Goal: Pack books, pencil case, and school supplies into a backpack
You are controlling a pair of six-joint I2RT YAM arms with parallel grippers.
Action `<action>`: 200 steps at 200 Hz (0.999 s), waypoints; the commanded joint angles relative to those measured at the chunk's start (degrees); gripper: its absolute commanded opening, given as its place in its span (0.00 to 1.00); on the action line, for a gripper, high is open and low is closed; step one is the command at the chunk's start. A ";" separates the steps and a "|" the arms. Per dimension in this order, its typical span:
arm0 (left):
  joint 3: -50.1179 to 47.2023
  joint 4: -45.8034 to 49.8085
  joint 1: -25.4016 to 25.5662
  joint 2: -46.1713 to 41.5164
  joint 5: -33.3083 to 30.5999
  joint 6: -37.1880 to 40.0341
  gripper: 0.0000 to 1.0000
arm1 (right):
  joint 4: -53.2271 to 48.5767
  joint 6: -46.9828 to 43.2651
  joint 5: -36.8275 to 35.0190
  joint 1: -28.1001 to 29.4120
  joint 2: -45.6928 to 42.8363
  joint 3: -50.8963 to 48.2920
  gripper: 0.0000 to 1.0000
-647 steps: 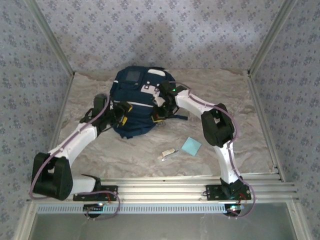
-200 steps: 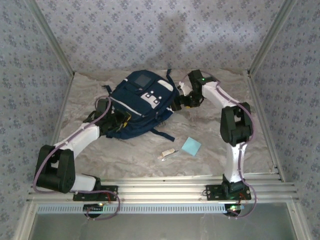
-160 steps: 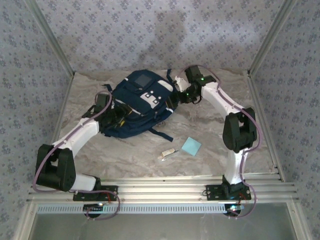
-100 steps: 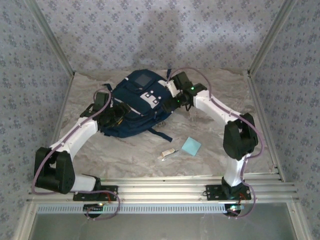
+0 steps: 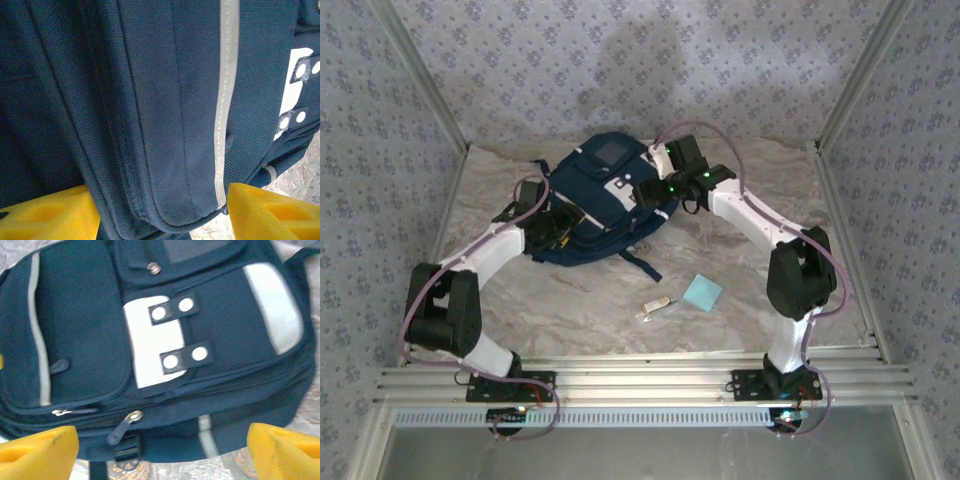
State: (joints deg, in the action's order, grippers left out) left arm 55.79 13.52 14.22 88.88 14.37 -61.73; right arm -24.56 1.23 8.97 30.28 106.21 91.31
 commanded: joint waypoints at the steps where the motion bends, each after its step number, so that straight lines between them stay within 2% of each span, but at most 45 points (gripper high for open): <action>1: 2.98 -5.09 -0.13 0.30 3.96 -2.03 0.66 | 1.81 -1.92 2.11 2.18 0.30 -1.75 0.86; 23: 4.82 2.00 -0.07 -2.38 3.52 1.74 0.66 | 4.04 -1.94 2.68 4.14 1.06 -3.43 0.83; 48: 3.62 8.19 -0.06 -7.87 0.57 4.54 0.66 | 3.49 -0.97 4.52 5.31 5.41 -0.82 0.64; 62: 2.93 10.42 -0.20 -10.63 -1.98 6.01 0.66 | 3.89 -2.30 6.60 6.05 7.69 0.30 0.47; 77: 2.53 11.69 -0.93 -12.20 -3.30 7.17 0.66 | 4.07 -4.66 8.47 6.29 10.00 1.24 0.41; 104: 2.87 9.79 -2.61 -11.29 -2.82 8.06 0.67 | 1.96 -8.88 11.45 6.10 13.76 3.69 0.44; 126: 4.76 5.67 -2.97 -6.11 0.56 6.32 0.67 | 0.62 -10.27 9.11 5.98 15.75 5.07 0.47; 155: 5.46 -3.16 -2.04 1.22 4.31 1.44 0.66 | 2.40 -7.61 8.30 5.33 16.82 5.65 0.52; 200: 6.32 -3.52 -0.68 8.19 3.24 2.47 0.65 | 2.10 -3.97 8.10 3.85 18.66 6.97 0.52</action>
State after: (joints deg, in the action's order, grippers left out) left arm 60.45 12.05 12.93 95.31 16.53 -59.16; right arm -22.04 -5.21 17.15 35.20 123.48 96.79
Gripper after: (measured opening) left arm 0.651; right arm 0.520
